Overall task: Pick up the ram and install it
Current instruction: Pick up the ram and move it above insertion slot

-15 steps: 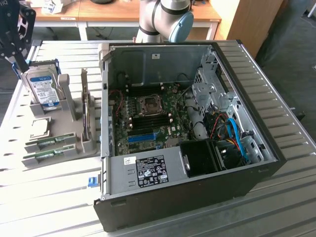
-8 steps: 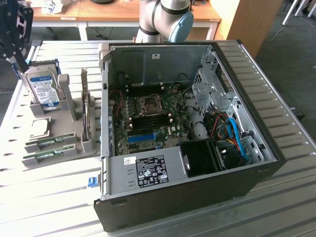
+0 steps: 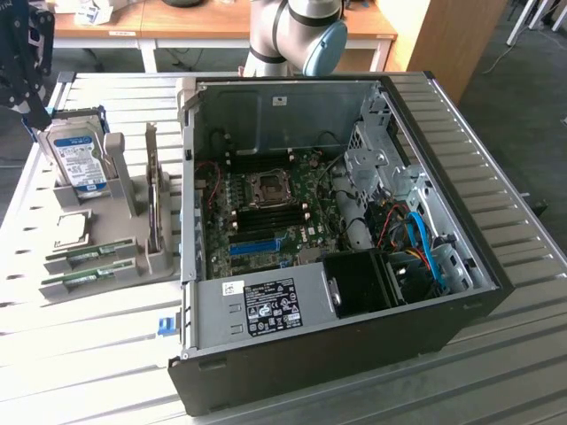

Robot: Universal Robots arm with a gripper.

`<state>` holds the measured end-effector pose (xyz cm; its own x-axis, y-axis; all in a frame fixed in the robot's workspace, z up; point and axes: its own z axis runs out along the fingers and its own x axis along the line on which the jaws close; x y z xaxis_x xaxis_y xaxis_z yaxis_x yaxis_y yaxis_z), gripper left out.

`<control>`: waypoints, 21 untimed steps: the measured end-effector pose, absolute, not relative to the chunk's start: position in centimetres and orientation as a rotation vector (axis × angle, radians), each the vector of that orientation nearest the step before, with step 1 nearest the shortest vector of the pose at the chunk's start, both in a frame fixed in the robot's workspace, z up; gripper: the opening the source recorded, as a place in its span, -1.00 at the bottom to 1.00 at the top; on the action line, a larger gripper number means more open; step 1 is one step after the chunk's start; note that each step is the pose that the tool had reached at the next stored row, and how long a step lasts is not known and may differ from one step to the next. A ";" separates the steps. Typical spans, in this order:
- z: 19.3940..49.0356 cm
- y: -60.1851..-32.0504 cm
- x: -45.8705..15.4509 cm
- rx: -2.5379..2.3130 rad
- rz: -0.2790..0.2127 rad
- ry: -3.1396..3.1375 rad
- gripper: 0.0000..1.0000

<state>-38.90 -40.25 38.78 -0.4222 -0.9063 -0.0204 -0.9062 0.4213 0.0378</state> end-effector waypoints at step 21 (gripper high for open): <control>38.7 -40.2 -38.9 2.105 -0.065 -2.317 -0.79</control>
